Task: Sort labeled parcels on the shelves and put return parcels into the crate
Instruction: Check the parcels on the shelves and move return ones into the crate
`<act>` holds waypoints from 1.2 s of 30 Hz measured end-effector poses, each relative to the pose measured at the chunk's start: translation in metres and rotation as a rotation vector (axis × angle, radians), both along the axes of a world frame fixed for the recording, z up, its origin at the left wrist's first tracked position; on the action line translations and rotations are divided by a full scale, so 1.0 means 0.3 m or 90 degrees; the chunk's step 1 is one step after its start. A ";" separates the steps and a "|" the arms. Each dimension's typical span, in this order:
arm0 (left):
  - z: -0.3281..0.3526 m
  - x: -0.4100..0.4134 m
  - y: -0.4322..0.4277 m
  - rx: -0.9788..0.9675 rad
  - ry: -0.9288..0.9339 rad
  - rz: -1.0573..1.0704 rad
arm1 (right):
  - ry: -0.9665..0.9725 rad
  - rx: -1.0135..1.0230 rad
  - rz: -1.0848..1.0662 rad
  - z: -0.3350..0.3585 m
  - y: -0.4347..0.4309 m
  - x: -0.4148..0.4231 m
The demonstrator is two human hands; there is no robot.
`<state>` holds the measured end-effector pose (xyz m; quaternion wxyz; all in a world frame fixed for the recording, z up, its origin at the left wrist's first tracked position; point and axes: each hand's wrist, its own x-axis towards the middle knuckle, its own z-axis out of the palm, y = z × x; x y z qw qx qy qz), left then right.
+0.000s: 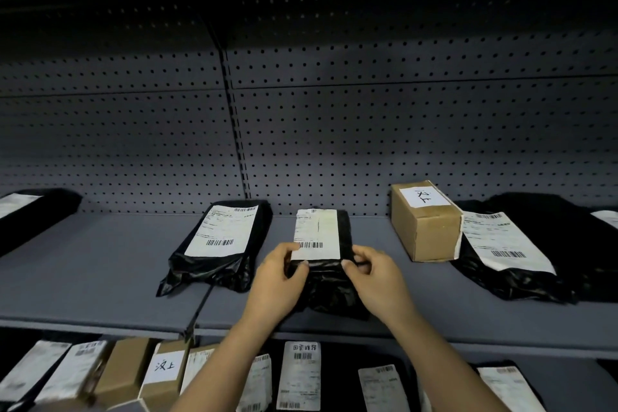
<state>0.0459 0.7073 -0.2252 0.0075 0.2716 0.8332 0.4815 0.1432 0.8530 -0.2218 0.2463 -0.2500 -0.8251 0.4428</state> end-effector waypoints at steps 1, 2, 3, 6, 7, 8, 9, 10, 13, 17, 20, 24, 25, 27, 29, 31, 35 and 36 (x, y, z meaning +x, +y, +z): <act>0.001 0.000 0.001 -0.005 0.024 0.002 | 0.009 0.011 -0.003 0.005 0.004 0.005; 0.006 0.004 0.002 -0.009 0.051 0.005 | 0.016 0.025 -0.007 0.010 0.008 0.012; 0.015 0.010 0.003 -0.012 0.079 0.006 | 0.024 0.042 -0.011 0.019 0.013 0.021; 0.055 0.035 0.018 -0.019 0.169 -0.020 | 0.056 0.100 -0.034 0.054 0.038 0.058; 0.070 0.044 0.027 -0.026 0.195 -0.032 | 0.066 0.119 -0.041 0.069 0.049 0.074; 0.085 0.054 0.040 -0.033 0.216 -0.042 | 0.073 0.137 -0.049 0.084 0.060 0.091; 0.100 0.065 0.054 -0.037 0.236 -0.050 | 0.077 0.154 -0.058 0.099 0.073 0.109; 0.114 0.077 0.070 -0.036 0.257 -0.058 | 0.082 0.167 -0.070 0.113 0.089 0.127; 0.153 0.117 0.129 -0.045 0.328 -0.082 | 0.097 0.210 -0.109 0.147 0.141 0.179; 0.183 0.160 0.226 -0.072 0.398 -0.133 | 0.104 0.252 -0.152 0.172 0.228 0.250; 0.185 0.186 0.299 -0.088 0.429 -0.163 | 0.097 0.257 -0.177 0.175 0.290 0.294; 0.182 0.211 0.391 -0.112 0.446 -0.174 | 0.090 0.257 -0.191 0.157 0.369 0.327; 0.181 0.216 0.411 -0.114 0.450 -0.174 | 0.079 0.254 -0.192 0.151 0.386 0.331; 0.178 0.219 0.448 -0.115 0.452 -0.173 | 0.049 0.250 -0.192 0.138 0.419 0.330; 0.176 0.217 0.482 -0.126 0.450 -0.181 | 0.017 0.250 -0.186 0.128 0.449 0.319; 0.173 0.215 0.513 -0.156 0.449 -0.198 | -0.014 0.258 -0.172 0.117 0.477 0.305; 0.150 0.205 0.533 -0.221 0.442 -0.213 | -0.067 0.259 -0.157 0.103 0.500 0.285; 0.144 0.201 0.529 -0.226 0.436 -0.207 | -0.063 0.259 -0.150 0.102 0.503 0.281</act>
